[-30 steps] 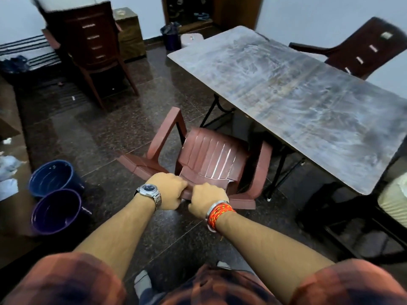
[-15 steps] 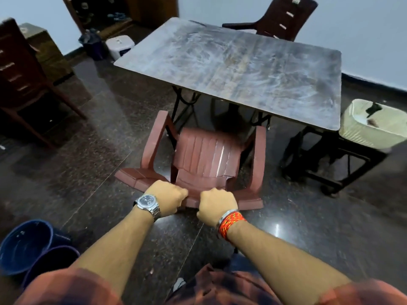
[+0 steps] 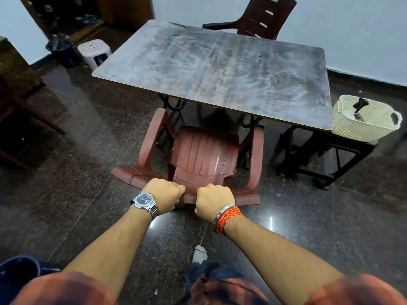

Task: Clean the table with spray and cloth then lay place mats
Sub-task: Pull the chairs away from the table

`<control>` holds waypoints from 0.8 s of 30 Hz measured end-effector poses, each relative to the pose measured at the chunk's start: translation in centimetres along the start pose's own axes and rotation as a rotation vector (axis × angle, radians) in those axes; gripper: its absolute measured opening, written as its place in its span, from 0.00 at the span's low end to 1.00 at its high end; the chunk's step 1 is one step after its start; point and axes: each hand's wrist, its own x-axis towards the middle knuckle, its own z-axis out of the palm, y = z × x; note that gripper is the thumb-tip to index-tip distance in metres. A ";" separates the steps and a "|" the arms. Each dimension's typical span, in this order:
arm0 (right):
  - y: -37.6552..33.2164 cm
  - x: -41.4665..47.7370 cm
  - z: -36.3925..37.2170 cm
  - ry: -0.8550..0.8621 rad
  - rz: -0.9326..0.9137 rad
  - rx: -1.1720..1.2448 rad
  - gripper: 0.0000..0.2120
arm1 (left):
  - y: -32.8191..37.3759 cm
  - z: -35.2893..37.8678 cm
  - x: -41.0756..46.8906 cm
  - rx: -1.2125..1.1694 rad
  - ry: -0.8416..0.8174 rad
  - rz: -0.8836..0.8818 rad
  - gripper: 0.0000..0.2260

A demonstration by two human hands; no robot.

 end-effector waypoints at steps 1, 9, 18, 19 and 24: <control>0.0 0.9 -0.2 0.007 0.002 0.006 0.14 | -0.7 -0.1 0.6 0.001 -0.005 0.000 0.09; 0.6 7.0 -1.9 0.042 0.029 0.019 0.14 | -5.7 -1.4 5.4 0.025 -0.010 0.022 0.09; 1.2 11.2 -3.3 0.037 0.098 0.021 0.14 | -9.1 -1.8 9.1 0.022 0.029 0.095 0.09; 1.1 11.6 -3.3 0.038 0.109 0.020 0.14 | -9.4 -1.8 9.4 0.022 0.035 0.103 0.09; 0.7 13.6 -3.6 0.042 0.168 0.003 0.14 | -11.2 -2.1 10.6 0.008 0.062 0.141 0.08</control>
